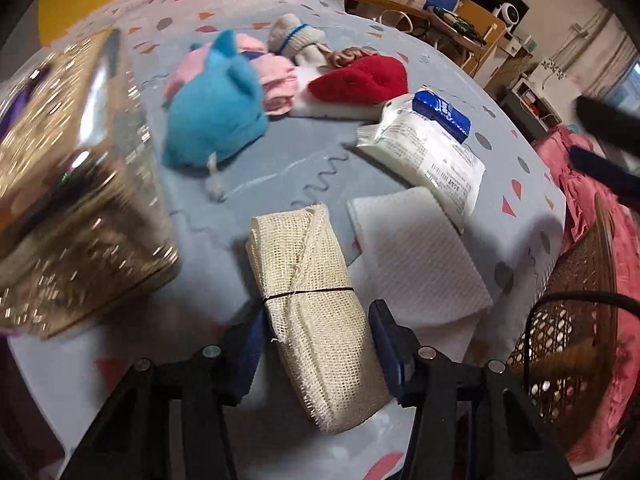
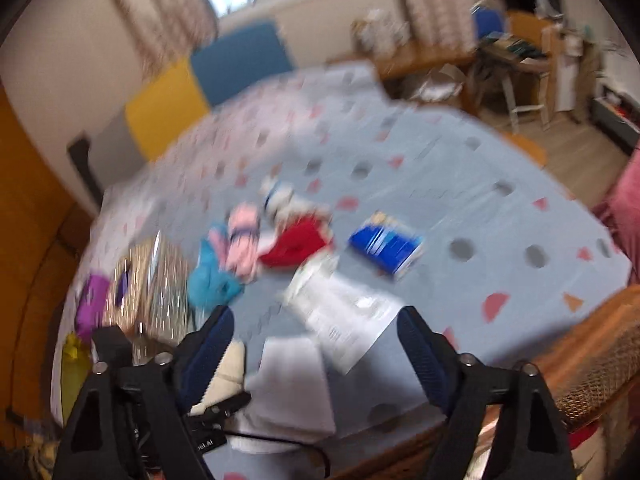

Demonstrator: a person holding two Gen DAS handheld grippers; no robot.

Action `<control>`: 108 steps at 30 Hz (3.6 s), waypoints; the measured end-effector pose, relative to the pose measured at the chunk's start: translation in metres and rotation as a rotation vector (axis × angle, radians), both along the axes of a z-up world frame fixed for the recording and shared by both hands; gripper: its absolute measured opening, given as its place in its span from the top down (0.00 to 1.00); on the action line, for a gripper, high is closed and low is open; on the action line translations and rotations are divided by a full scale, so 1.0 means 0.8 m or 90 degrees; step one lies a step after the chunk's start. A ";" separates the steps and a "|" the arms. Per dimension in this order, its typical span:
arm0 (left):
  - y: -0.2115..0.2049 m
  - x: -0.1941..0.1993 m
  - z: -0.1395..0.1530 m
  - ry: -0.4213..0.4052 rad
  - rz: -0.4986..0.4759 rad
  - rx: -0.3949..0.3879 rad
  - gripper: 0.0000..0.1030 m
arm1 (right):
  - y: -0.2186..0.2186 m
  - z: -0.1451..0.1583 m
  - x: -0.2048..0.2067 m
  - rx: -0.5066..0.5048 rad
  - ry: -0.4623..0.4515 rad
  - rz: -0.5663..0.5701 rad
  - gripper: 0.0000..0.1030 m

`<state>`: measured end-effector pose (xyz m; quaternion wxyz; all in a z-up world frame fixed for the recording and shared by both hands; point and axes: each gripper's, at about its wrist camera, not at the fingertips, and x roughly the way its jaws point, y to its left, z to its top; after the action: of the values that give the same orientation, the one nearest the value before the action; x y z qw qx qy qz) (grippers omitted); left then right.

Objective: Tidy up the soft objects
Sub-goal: 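Reach the left gripper to the beige burlap roll and grasp it, then grasp the white towel with the right gripper while the left gripper lifts the burlap roll, then carry the burlap roll into the gold tray and open the left gripper, then lift the white towel and carry it toward the gold tray with the right gripper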

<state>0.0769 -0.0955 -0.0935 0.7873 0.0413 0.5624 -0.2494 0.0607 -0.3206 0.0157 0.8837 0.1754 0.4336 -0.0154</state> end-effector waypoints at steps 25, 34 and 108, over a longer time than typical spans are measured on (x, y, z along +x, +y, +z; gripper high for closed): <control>0.073 -0.036 0.010 -0.017 -0.009 -0.044 0.48 | 0.174 -0.163 0.088 -0.149 0.394 0.234 0.75; 0.051 -0.039 0.001 -0.058 -0.028 -0.008 0.47 | 0.153 -0.122 0.093 -0.167 0.263 0.129 0.92; 0.381 -0.001 0.083 -0.179 0.491 0.001 0.38 | 0.191 -0.180 0.046 -0.254 0.188 0.067 0.88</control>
<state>0.0760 0.2094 -0.0270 0.8922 -0.1383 0.4238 0.0721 0.0977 -0.1676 -0.1279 0.8274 -0.0298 0.5550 -0.0800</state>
